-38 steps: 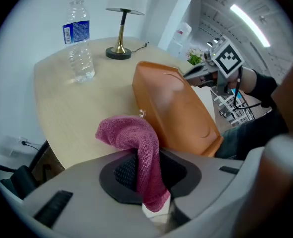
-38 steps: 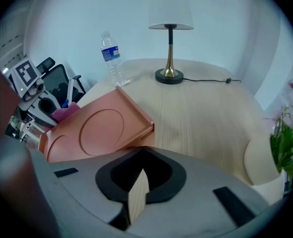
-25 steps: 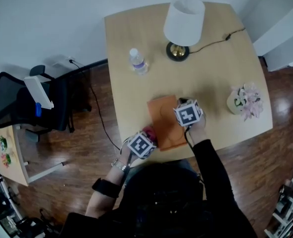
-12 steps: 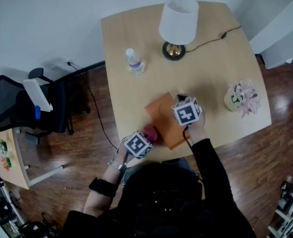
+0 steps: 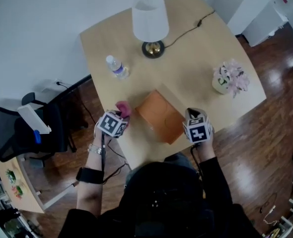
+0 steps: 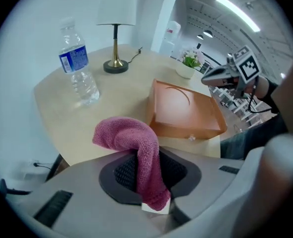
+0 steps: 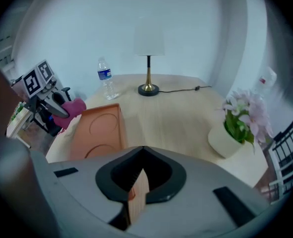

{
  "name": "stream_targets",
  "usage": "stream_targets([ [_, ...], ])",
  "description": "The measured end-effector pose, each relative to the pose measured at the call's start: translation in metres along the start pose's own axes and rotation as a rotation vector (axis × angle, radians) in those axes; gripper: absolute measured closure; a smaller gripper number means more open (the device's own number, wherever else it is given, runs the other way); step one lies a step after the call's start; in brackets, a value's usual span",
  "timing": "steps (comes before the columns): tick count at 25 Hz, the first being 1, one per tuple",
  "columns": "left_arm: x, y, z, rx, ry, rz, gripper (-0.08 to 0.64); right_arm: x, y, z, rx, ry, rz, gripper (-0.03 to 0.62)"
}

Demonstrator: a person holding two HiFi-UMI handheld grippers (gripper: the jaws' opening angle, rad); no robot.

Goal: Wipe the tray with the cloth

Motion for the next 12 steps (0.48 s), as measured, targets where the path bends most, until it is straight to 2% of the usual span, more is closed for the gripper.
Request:
stream_targets([
  [6, -0.043, 0.025, -0.002, -0.045, 0.01, 0.105, 0.471, 0.055, -0.009, -0.009, 0.025, 0.051, 0.18, 0.586],
  [12, -0.064, 0.019, 0.011, -0.039, 0.024, 0.177, 0.469, 0.076, 0.004, 0.003, -0.023, 0.095, 0.225, 0.586],
])
Point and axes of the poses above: the fingertips, and each gripper's own axes: z forward along the fingers, y to its left, x out of its underside, the point moved 10 cm from there along -z, backward along the fingers, and after that the axes turned 15 degrees about y, right-handed, at the moved point
